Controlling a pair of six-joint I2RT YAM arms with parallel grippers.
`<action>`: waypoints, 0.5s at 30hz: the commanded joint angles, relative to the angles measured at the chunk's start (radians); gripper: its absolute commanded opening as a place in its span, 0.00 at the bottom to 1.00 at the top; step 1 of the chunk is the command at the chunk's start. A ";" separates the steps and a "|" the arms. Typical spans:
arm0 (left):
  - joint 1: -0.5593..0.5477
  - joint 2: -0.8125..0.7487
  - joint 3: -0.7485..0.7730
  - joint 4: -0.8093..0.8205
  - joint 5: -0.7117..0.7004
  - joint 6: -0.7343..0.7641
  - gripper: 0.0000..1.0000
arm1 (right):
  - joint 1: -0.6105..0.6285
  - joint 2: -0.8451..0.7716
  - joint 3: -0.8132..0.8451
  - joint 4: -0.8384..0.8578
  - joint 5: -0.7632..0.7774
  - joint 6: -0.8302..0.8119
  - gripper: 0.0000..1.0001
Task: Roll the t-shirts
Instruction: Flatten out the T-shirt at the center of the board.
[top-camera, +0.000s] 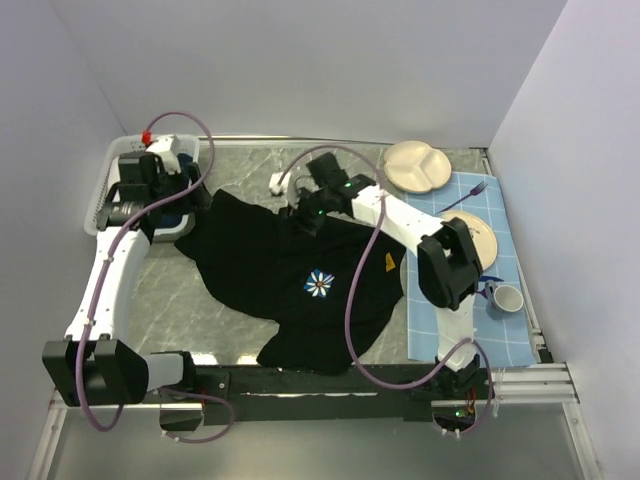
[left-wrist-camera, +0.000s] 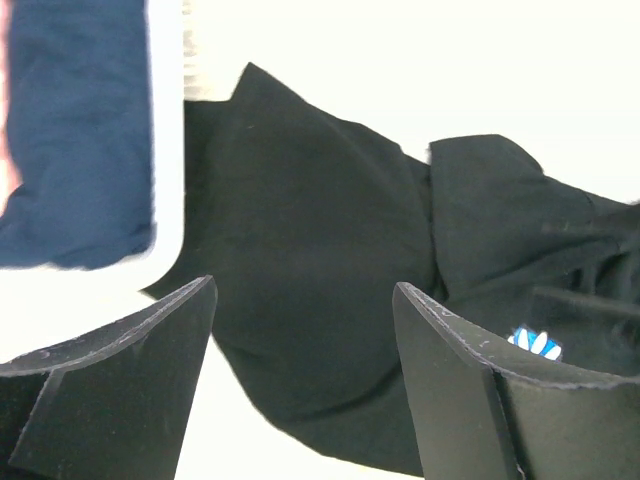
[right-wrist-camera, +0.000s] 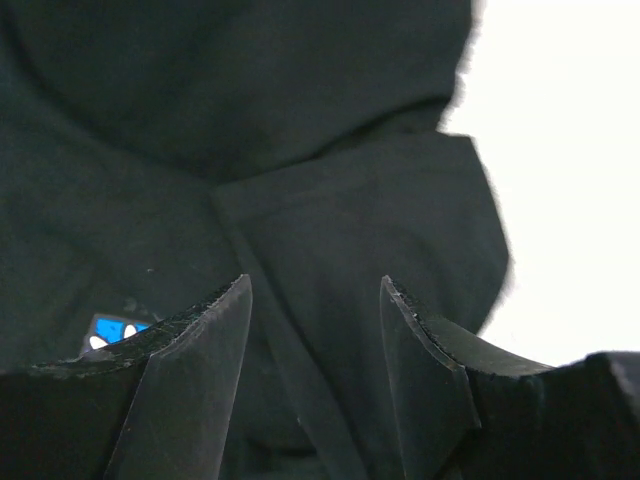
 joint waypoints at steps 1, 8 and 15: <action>0.034 -0.061 -0.034 0.009 -0.007 -0.011 0.77 | 0.075 -0.028 0.016 -0.020 -0.032 -0.196 0.62; 0.088 -0.081 -0.057 0.012 0.011 -0.026 0.77 | 0.121 0.036 0.015 -0.034 -0.022 -0.267 0.61; 0.105 -0.064 -0.035 0.005 0.011 -0.018 0.77 | 0.141 0.085 -0.005 -0.031 0.001 -0.307 0.59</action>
